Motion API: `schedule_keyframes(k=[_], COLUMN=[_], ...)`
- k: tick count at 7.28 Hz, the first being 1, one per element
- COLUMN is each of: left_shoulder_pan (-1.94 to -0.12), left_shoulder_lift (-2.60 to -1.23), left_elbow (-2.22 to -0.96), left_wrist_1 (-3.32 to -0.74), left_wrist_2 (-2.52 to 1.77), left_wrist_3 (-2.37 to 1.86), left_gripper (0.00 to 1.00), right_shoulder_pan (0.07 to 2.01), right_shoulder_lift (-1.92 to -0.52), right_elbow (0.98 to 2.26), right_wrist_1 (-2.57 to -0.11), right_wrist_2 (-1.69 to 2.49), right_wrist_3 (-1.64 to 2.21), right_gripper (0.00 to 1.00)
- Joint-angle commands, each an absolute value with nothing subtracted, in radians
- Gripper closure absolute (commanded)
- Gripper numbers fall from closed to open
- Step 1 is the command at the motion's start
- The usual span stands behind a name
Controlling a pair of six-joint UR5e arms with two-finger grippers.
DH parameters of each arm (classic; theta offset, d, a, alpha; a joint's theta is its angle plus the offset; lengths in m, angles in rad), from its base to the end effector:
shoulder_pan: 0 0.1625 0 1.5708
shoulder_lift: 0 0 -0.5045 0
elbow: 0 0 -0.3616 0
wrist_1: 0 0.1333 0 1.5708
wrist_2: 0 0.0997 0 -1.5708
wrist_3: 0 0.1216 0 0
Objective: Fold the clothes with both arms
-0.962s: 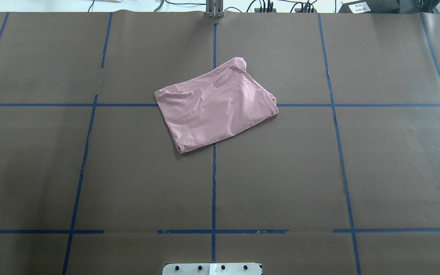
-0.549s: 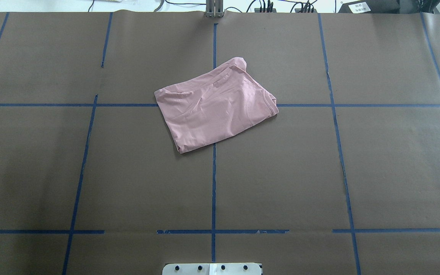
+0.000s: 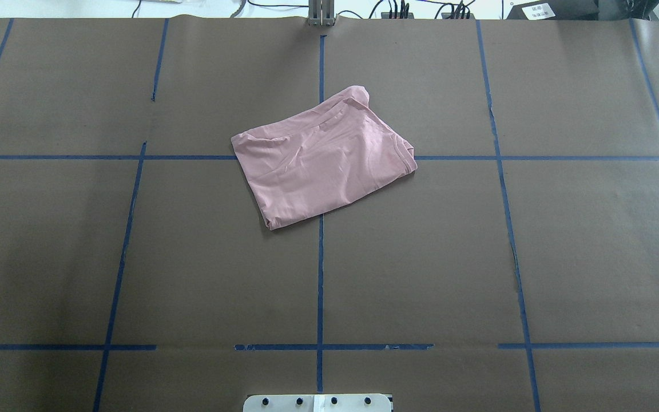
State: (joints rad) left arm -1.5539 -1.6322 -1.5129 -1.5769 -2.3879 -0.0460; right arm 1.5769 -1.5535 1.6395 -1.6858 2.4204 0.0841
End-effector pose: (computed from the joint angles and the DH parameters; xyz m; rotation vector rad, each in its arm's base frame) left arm -0.0363 -0.4937 0.7470 -0.0166 0.8170 -0.0235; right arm 0.0448 -0.4661 0.7190 -0.0604 -0.8482 0.0970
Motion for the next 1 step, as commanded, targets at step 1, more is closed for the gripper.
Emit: schedule_keyframes(k=[1], left_shoulder_pan=[-1.554], left_shoulder_lift=[-1.632], left_elbow=[-1.513], left_wrist_1=[-1.580], left_wrist_2=[-2.387], left_wrist_3=[-0.045], left_gripper=[0.00], right_shoulder_pan=[1.577], right_shoulder_lift=[-1.551], right_elbow=[1.640], right_wrist_1=[-1.686], right_wrist_2=[2.421], right_wrist_3=[0.084], right_gripper=[0.00])
